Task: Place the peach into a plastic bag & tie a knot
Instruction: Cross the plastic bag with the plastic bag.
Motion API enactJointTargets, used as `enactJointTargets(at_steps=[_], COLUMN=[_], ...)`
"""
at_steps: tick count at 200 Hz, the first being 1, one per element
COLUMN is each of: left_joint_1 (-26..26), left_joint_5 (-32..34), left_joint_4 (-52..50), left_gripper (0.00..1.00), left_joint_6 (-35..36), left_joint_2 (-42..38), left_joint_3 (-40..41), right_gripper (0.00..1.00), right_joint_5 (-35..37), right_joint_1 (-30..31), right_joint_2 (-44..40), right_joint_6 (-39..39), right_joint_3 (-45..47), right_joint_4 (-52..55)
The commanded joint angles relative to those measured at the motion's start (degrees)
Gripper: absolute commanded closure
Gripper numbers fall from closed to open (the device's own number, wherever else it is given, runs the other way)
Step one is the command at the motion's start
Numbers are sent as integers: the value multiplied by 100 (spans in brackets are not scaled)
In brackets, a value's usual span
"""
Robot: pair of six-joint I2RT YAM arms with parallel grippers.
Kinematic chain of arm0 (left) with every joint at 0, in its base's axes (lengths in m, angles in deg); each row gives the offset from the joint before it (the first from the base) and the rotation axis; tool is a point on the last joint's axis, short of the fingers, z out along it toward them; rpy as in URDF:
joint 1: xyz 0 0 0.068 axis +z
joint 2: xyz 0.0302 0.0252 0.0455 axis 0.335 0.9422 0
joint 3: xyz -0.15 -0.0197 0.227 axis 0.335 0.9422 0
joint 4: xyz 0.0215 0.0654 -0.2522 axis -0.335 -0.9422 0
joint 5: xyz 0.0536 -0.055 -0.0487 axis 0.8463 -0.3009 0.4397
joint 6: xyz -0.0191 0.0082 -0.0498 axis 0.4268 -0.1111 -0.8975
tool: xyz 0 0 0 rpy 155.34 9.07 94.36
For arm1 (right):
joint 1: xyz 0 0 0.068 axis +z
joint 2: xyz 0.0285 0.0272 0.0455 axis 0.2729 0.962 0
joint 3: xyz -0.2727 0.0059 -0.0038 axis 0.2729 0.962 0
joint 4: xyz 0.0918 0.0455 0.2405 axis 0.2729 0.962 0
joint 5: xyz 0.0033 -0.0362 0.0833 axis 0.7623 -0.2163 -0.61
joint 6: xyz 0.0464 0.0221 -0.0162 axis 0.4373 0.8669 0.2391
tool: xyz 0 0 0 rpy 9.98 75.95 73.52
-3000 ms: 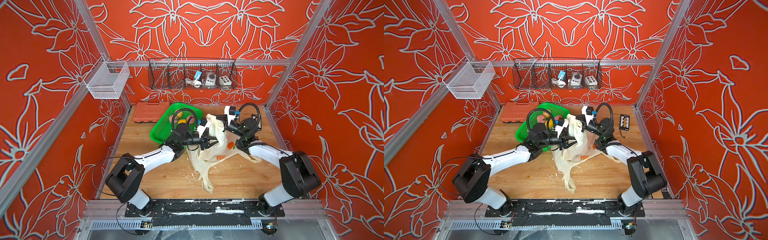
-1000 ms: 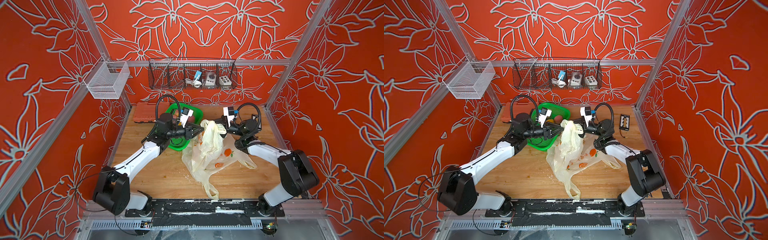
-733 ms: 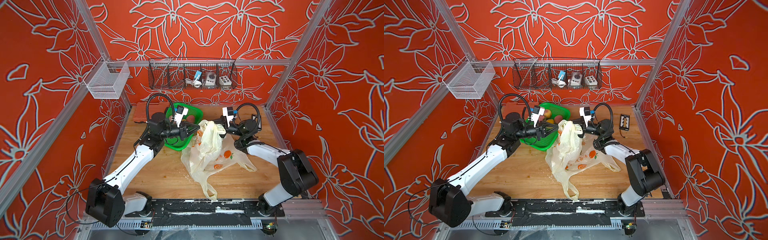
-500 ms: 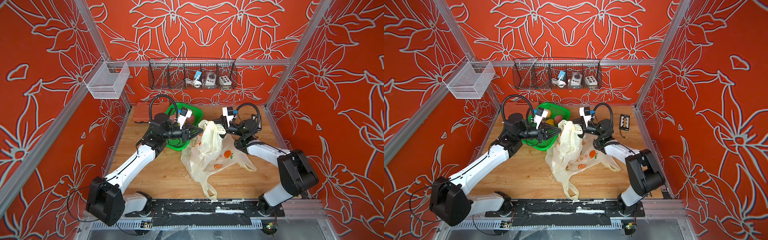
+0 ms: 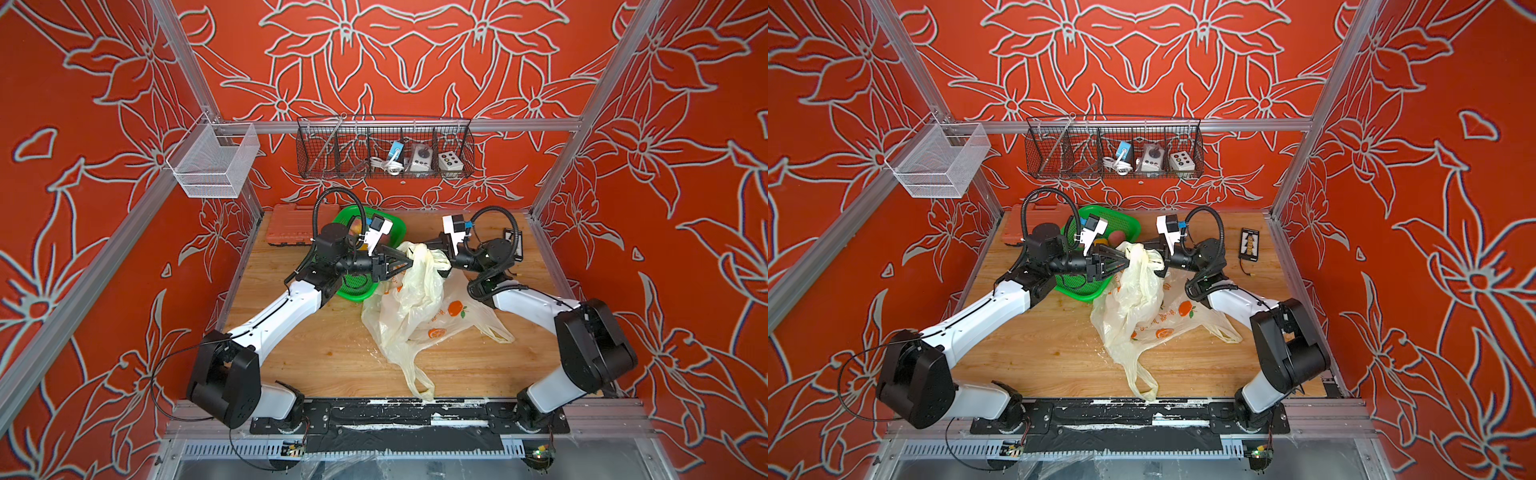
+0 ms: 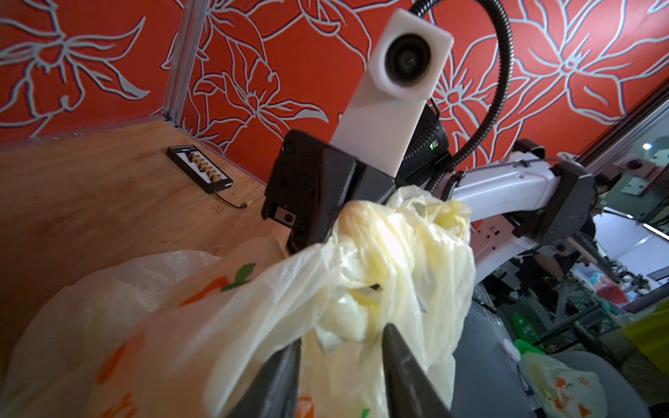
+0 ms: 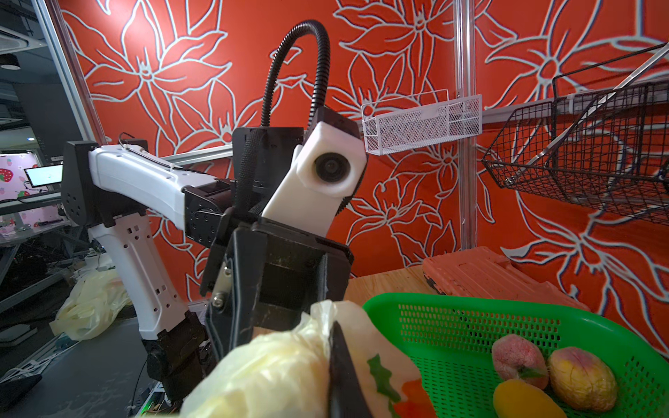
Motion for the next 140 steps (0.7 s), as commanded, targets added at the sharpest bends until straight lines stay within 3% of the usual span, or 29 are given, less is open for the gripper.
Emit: enactJointTargets(at_steps=[1,43,80,140], left_joint_1=[34,90,261,277], left_joint_5=[-73,-131,-228,-454], left_joint_4=[250,143,225,718], left_gripper=[54,61,57,62], left_joint_6=[-35,46,-95,-418], left_joint_2=[-36,35,-118,-8], left_joint_3=[-134,-241,-136,-74], right_gripper=[100,100,100,100], right_joint_5=[-200,-305,-338,-342], right_joint_1=[69,71,72,81], right_joint_2=[-141,-185,-160,-172], right_joint_6=[88,102,96,137], right_joint_3=[-147,-118,-88,-127], right_joint_4=[-181,-216,-268,-284])
